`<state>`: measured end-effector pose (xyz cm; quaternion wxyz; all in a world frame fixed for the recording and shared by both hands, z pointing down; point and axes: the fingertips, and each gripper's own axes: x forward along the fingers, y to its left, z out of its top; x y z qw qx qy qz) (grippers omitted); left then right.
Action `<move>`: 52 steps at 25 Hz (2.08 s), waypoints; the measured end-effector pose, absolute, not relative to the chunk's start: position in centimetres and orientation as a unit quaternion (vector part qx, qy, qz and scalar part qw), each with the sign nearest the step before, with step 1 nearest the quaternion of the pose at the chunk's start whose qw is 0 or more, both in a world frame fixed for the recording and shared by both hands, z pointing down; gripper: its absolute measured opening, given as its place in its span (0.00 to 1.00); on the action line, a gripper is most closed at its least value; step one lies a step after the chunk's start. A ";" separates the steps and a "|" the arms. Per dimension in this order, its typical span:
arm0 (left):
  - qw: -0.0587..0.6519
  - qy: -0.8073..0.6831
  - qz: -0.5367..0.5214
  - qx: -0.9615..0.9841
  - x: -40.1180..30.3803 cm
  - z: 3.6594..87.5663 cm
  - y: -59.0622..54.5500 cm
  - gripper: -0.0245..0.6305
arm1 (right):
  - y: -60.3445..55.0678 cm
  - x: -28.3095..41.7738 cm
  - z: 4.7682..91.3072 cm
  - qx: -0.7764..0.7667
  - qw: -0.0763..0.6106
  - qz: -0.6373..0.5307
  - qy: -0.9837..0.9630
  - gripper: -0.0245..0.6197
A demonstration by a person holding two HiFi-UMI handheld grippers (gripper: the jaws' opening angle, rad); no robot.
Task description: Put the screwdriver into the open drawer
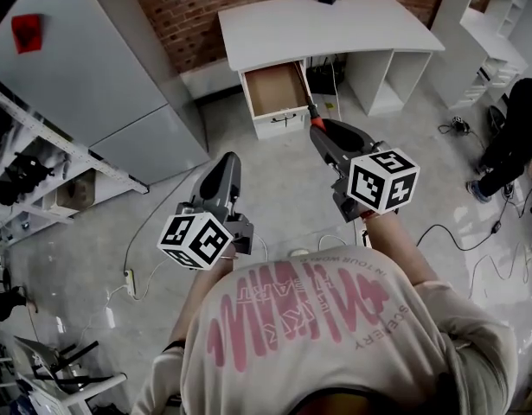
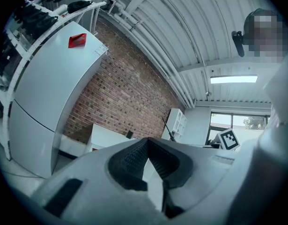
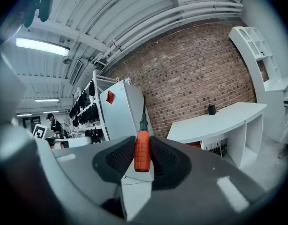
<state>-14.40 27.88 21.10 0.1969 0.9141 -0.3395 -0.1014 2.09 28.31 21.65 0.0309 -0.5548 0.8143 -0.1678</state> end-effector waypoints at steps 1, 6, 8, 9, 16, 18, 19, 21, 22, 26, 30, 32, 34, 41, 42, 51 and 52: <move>0.193 -0.342 -0.103 0.914 -14.0 20.9 27.4 0.04 | 27.8 2.6 21.5 -0.554 0.032 -0.165 0.816 0.21; 0.183 -0.349 -0.107 0.913 -11.6 21.0 25.7 0.04 | 25.7 5.1 21.2 -0.544 0.038 -0.156 0.824 0.21; 0.177 -0.353 -0.107 0.913 -10.6 20.8 25.1 0.04 | 25.1 6.0 21.2 -0.536 0.040 -0.156 0.829 0.21; 0.174 -0.356 -0.105 0.912 -10.3 20.8 24.8 0.04 | 24.7 6.3 21.3 -0.534 0.041 -0.157 0.830 0.21; 0.177 -0.360 -0.093 0.911 -9.4 22.0 24.0 0.04 | 24.5 7.7 22.5 -0.545 0.054 -0.167 0.820 0.21; 0.182 -0.354 -0.090 0.913 -8.1 21.5 23.4 0.04 | 24.3 9.2 22.4 -0.550 0.057 -0.176 0.814 0.21; 0.185 -0.351 -0.088 0.914 -7.7 21.3 23.2 0.04 | 24.2 9.7 22.4 -0.552 0.059 -0.181 0.812 0.21; 0.185 -0.348 -0.080 0.916 -7.3 21.0 22.8 0.04 | 24.1 10.1 22.4 -0.555 0.063 -0.186 0.809 0.21; 0.183 -0.346 -0.076 0.917 -7.2 21.0 22.6 0.04 | 24.0 10.2 22.5 -0.557 0.064 -0.186 0.807 0.21; 0.182 -0.334 -0.073 0.922 -6.7 21.4 22.4 0.04 | 23.6 10.8 23.7 -0.565 0.063 -0.195 0.799 0.21; 0.193 -0.343 -0.067 0.917 -7.6 22.6 21.6 0.04 | 22.3 10.1 24.9 -0.556 0.061 -0.209 0.802 0.21; 0.200 -0.352 -0.064 0.912 -8.4 23.2 20.7 0.04 | 21.2 9.6 24.7 -0.555 0.056 -0.204 0.805 0.21; 0.195 -0.354 -0.058 0.913 -8.7 23.4 19.6 0.04 | 19.8 9.4 24.3 -0.556 0.057 -0.200 0.805 0.21; 0.206 -0.344 -0.062 0.914 -8.5 25.2 13.4 0.04 | 14.3 9.3 25.6 -0.565 0.046 -0.206 0.798 0.21; 0.208 -0.342 -0.065 0.914 -8.5 25.4 12.2 0.04 | 13.1 9.2 25.8 -0.567 0.041 -0.205 0.797 0.21; 0.204 -0.327 -0.090 0.918 -9.2 23.3 -1.7 0.04 | 1.1 8.5 23.9 -0.587 0.035 -0.189 0.786 0.21; 0.201 -0.322 -0.092 0.921 -9.1 22.7 -3.2 0.04 | -0.2 8.5 23.5 -0.590 0.036 -0.186 0.785 0.21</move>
